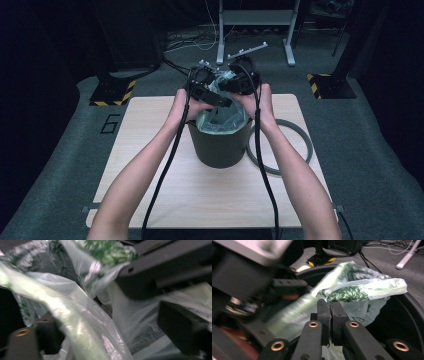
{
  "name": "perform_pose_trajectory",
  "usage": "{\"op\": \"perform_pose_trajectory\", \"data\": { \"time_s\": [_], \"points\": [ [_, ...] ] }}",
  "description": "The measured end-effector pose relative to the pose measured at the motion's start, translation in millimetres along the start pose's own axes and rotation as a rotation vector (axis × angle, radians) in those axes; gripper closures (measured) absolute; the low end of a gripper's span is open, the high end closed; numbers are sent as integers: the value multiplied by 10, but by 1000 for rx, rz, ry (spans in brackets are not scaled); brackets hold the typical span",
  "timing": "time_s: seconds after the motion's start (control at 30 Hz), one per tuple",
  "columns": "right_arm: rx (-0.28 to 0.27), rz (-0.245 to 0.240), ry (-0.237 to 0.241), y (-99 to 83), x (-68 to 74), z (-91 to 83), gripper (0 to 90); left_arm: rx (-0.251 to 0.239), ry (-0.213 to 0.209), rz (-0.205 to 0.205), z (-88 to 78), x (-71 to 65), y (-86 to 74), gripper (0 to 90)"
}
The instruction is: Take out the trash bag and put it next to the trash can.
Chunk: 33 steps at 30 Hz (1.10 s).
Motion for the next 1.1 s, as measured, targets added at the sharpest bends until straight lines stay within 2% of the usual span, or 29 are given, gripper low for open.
{"op": "perform_pose_trajectory", "data": {
  "time_s": [0.07,0.27,0.37,0.4,0.47,0.57,0.7,0.8,0.87,0.97,1.1],
  "points": [
    [-7,13,13,1,15,-1,879,6,41,17,24,-26,11,329],
    [-40,69,61,-32,-59,-56,862,8,70,44,65,-49,21,679],
    [-61,80,82,-52,-113,-105,780,17,74,49,81,-33,25,822],
    [-69,75,71,-64,-142,-135,748,13,76,53,74,-26,29,851],
    [-84,65,72,-84,-194,-184,686,8,70,46,52,-7,38,873],
    [-82,70,68,-141,-322,-250,493,-21,68,40,-44,32,92,880],
    [-90,74,82,-240,-499,-314,396,-70,85,31,-200,64,212,884],
    [-82,53,99,-301,-555,-327,352,-106,93,17,-307,106,300,885],
    [-62,33,114,-329,-555,-316,308,-123,104,10,-360,136,355,884],
    [-36,-26,135,-343,-477,-260,244,-145,86,-2,-394,144,419,884],
    [-3,-109,112,-321,-281,-95,170,-174,27,0,-418,53,520,884]
  ]
}}
Point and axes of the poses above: each handheld gripper's, and its own axes: z roughly forward along the jaws, y roughly out of its top, x roughly to its left, the point moved 4 cm from there along z, roughly forward along the jaws, and after that the axes turned 1 degree about z, right-handed, at the moved point
